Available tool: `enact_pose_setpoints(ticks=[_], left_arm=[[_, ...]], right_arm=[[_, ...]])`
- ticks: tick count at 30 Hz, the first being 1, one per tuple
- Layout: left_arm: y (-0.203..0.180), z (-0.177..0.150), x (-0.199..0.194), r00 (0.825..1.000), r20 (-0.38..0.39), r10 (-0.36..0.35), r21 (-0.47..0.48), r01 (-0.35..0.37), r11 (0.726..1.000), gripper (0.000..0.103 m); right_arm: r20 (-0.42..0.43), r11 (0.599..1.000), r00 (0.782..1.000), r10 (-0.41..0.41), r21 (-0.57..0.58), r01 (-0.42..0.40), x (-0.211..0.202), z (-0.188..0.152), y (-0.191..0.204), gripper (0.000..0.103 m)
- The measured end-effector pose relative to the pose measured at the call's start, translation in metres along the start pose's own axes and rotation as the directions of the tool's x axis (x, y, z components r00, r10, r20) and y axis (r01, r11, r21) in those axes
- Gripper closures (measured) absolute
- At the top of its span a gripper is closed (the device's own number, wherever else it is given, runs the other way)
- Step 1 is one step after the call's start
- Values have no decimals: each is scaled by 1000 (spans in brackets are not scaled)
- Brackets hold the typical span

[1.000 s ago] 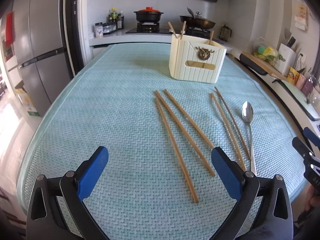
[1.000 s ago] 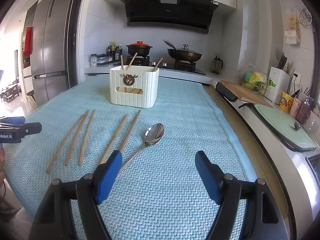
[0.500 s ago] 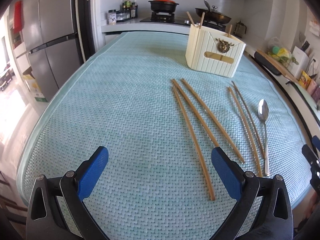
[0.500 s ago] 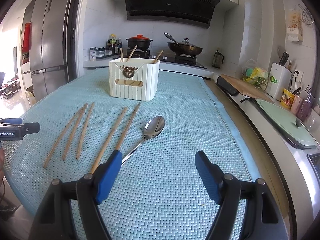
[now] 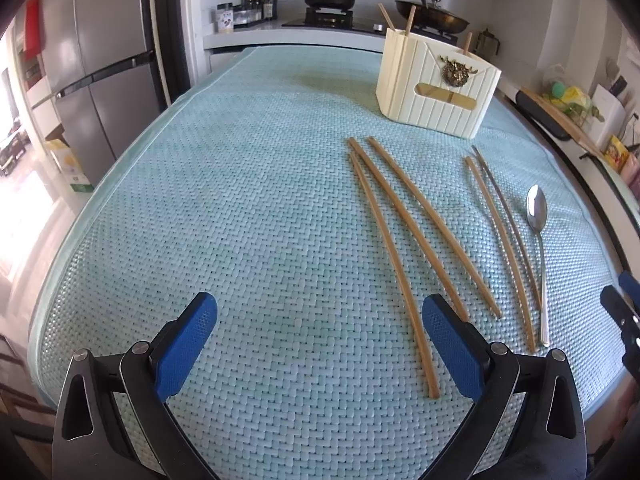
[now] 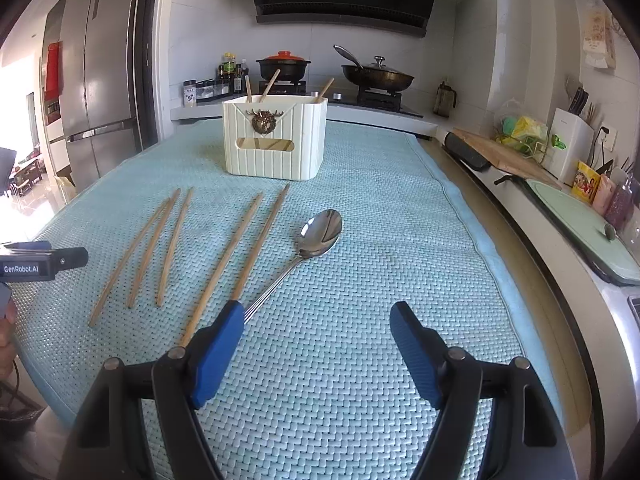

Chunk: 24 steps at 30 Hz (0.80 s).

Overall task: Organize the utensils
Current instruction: 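Move the right tool over the silver spoon while the left tool approaches the chopsticks, then close the right tool on the silver spoon handle while the left tool grasps a chopstick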

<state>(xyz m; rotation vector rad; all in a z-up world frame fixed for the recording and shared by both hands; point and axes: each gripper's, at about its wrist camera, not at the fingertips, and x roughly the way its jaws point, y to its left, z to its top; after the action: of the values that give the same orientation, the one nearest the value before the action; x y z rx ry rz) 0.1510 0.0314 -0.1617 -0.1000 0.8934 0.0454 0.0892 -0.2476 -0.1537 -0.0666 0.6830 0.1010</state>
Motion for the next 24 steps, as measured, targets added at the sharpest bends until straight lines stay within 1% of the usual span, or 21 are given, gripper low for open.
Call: enact_pose_setpoints(ticks=[2, 3, 4, 5, 6, 8, 9, 12, 14, 15, 16, 18, 22, 24], left_arm=[[1, 1, -2, 1000, 5, -1, -4, 1, 1000, 1], [1, 1, -2, 1000, 8, -2, -6, 2, 1000, 1], [2, 1, -3, 1000, 11, -1, -6, 1, 1000, 1], [2, 1, -4, 1000, 12, 0, -7, 0, 1000, 1], [2, 1, -4, 1000, 13, 0, -8, 0, 1000, 1], [3, 1, -3, 1000, 10, 2, -10, -2, 1000, 1], [3, 1, -3, 1000, 8, 3, -12, -3, 1000, 1], [5, 2, -2, 1000, 4, 5, -16, -5, 1000, 1], [5, 2, -3, 1000, 5, 12, -11, -12, 1000, 1], [5, 3, -3, 1000, 7, 15, -8, -15, 1000, 1], [6, 4, -3, 1000, 8, 17, -6, -17, 1000, 1], [5, 7, 0, 1000, 1, 15, -3, -15, 1000, 1], [-2, 20, 17, 999, -41, -27, -1, 27, 1000, 1], [-6, 28, 27, 998, -55, -39, -4, 39, 999, 1]], right_arm=[[-29, 999, 999, 25, 34, -24, 9, 6, -2, 26], [-44, 998, 998, 41, 51, -39, 14, 8, -3, 30], [-60, 996, 996, 61, 69, -57, 20, 11, -4, 41], [-84, 993, 993, 80, 88, -72, 27, 14, -4, 46], [-111, 990, 989, 100, 108, -88, 37, 17, -4, 54], [-143, 982, 980, 141, 142, -121, 55, 23, -3, 56], [-148, 982, 979, 142, 142, -121, 63, 26, -1, 56], [-197, 992, 975, 103, 85, -88, 91, 32, 12, 56], [-237, 999, 970, 51, 25, -46, 106, 32, 23, 63], [-244, 1000, 969, 31, 14, -28, 109, 31, 25, 71], [-230, 1000, 973, 16, 10, -14, 108, 31, 27, 72], [-231, 1000, 973, -2, 5, 3, 107, 28, 28, 75], [-239, 999, 970, -35, 12, 39, 102, 24, 23, 75], [-241, 999, 970, -36, 28, 44, 98, 22, 18, 75]])
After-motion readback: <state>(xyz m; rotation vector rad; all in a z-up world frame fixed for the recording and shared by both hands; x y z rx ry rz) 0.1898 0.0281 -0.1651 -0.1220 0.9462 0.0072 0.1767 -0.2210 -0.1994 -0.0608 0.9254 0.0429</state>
